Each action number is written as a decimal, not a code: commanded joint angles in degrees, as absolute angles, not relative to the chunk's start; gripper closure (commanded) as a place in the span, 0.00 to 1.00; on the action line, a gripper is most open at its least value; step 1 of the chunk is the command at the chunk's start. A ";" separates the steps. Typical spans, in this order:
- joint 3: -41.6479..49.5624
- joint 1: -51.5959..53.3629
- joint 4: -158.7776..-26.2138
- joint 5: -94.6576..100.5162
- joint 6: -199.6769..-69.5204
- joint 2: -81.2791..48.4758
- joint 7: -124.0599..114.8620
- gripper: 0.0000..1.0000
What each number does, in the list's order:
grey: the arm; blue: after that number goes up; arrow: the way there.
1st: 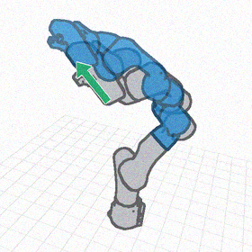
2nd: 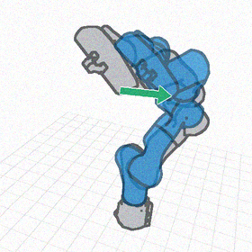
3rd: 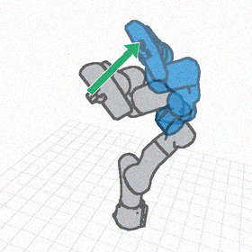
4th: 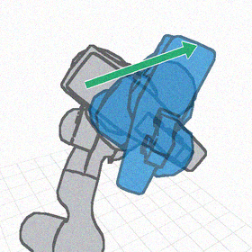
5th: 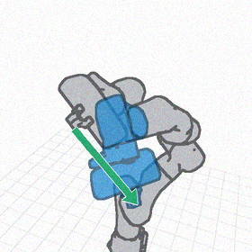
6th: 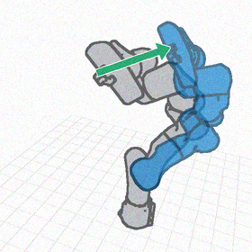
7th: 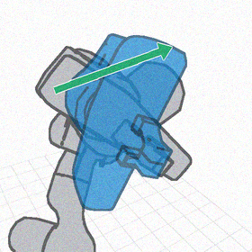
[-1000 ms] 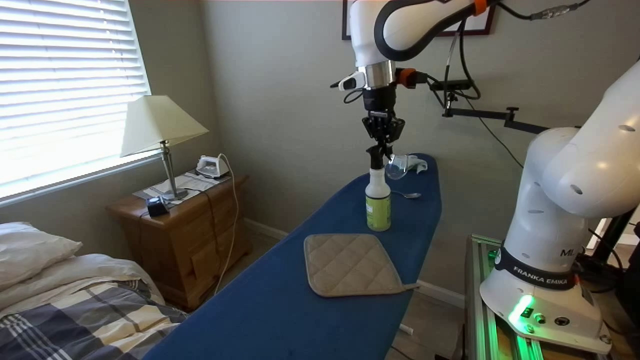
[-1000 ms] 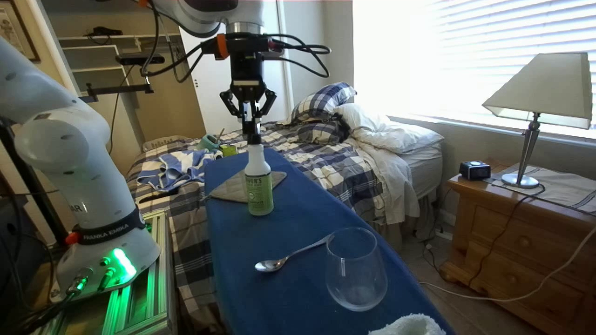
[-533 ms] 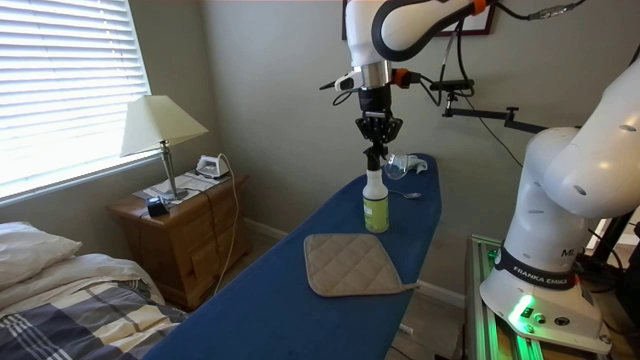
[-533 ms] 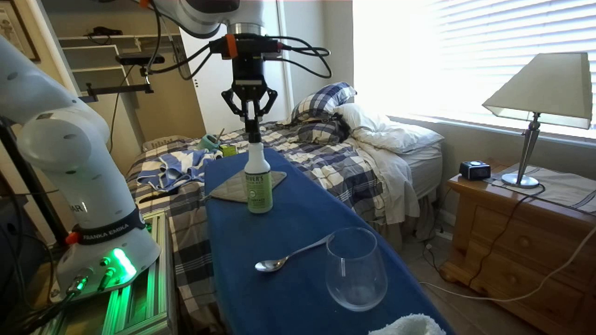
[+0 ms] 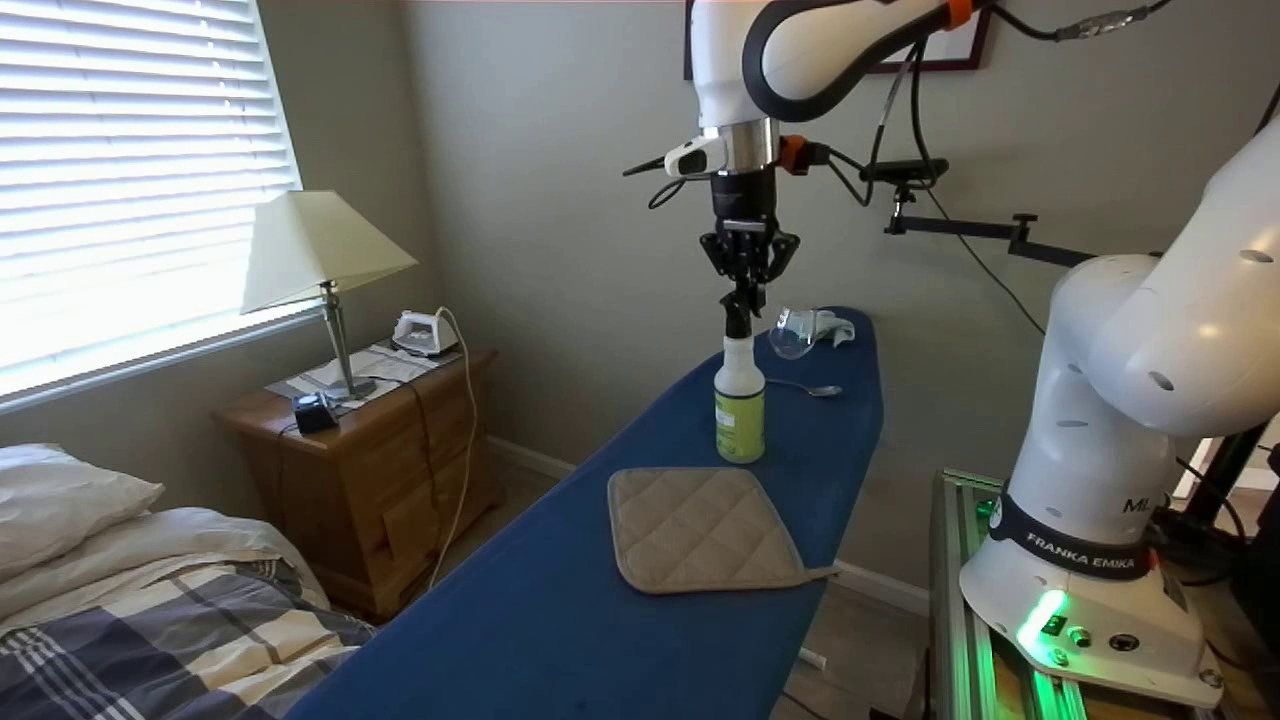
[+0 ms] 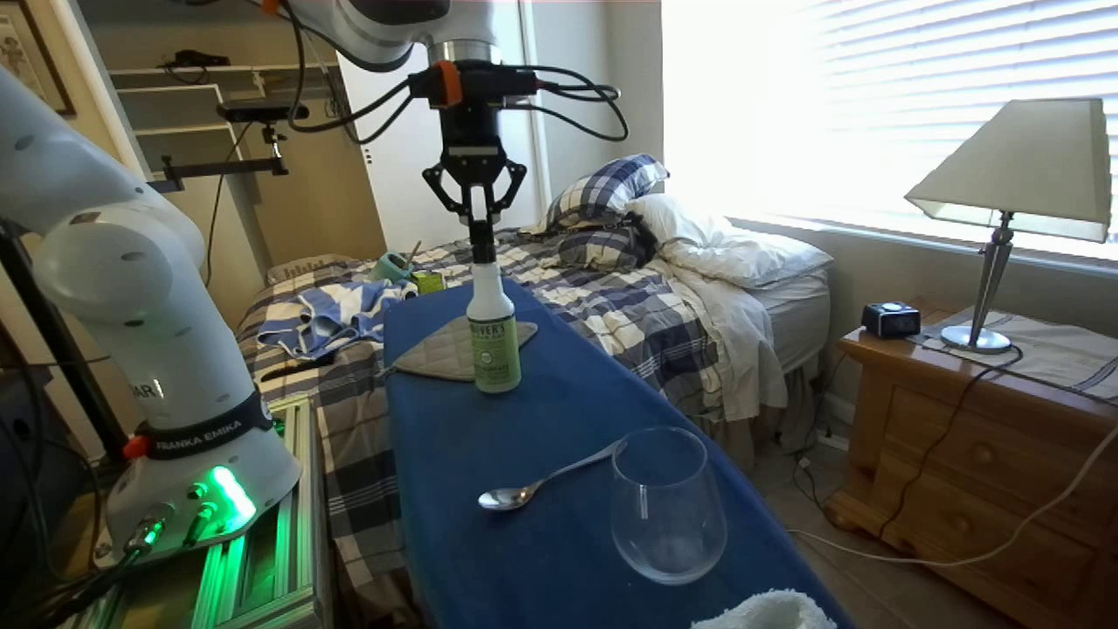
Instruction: Rotate the spray bottle to the right.
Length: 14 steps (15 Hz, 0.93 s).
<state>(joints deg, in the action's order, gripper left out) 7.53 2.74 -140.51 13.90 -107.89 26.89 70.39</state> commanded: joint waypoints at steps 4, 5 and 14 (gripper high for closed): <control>7.85 2.60 -137.80 14.30 -107.79 26.08 75.87 0.95; 7.72 2.38 -137.65 14.21 -108.10 26.01 75.28 0.69; 6.45 1.90 -135.63 13.20 -109.33 26.16 68.83 0.01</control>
<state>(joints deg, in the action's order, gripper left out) 7.47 2.35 -137.38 13.83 -108.90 26.68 71.99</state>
